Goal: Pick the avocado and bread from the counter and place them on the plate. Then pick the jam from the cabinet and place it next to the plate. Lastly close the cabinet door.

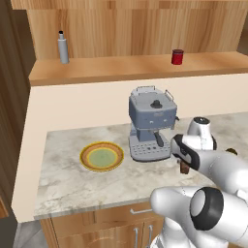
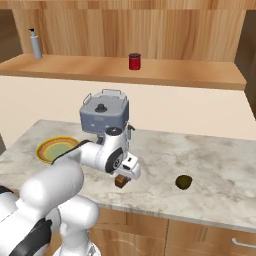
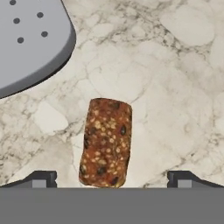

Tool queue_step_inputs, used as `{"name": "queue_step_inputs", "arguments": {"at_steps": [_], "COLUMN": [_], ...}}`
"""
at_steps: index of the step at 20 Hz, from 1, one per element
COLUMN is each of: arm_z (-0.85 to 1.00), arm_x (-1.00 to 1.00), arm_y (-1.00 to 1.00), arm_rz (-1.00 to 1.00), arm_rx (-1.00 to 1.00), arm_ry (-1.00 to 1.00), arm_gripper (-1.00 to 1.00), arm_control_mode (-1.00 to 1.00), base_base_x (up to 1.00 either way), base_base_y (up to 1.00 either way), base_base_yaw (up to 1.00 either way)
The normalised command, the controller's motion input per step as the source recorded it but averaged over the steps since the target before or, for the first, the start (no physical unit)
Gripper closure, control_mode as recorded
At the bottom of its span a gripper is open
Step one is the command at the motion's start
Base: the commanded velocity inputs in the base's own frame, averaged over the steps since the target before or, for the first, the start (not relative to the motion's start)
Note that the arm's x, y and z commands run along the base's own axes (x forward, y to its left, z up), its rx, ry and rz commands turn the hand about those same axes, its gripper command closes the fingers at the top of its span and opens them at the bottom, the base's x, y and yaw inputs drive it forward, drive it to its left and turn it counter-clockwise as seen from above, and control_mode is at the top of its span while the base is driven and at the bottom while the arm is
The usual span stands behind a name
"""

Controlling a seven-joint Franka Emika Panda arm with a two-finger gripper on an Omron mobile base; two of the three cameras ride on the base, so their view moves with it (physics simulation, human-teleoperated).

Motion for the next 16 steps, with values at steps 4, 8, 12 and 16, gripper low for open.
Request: {"name": "queue_step_inputs", "arguments": {"at_steps": [4,8,12,16], "arm_z": [-0.19,-0.19,-0.19,-0.19], "arm_x": [0.07,0.12,0.14,0.14], "arm_y": [0.0,0.0,0.0,0.0], "arm_rz": [0.0,0.0,0.0,0.0], "arm_rx": [0.0,0.0,0.0,0.0], "arm_ry": [0.01,0.02,0.02,0.0], "arm_gripper": [-1.0,-1.0,-1.0,-1.0], "arm_control_mode": [-1.0,-1.0,-1.0,-1.0], "base_base_x": [0.0,0.0,0.0,0.0], "base_base_y": [0.0,0.0,0.0,0.0], "base_base_yaw": [0.0,0.0,0.0,0.0]}}
